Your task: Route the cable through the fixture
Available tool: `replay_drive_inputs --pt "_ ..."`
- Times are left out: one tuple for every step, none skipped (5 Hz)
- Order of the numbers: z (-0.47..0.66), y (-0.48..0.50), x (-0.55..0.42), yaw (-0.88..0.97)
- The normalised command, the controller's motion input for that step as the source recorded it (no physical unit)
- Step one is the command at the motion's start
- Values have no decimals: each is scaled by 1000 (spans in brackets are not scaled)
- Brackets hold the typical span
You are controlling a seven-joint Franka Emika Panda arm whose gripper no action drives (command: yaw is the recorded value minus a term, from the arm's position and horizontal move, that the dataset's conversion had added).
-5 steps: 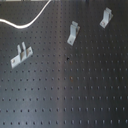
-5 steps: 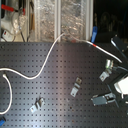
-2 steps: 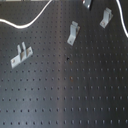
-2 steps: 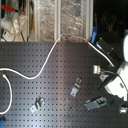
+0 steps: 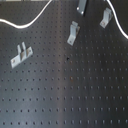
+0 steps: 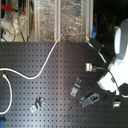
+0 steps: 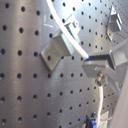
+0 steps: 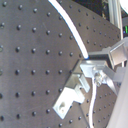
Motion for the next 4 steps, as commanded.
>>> replay_drive_inputs --pt "139 236 53 331" --pt "35 94 101 71" --pt "288 -70 161 0" --pt "323 -88 79 14"
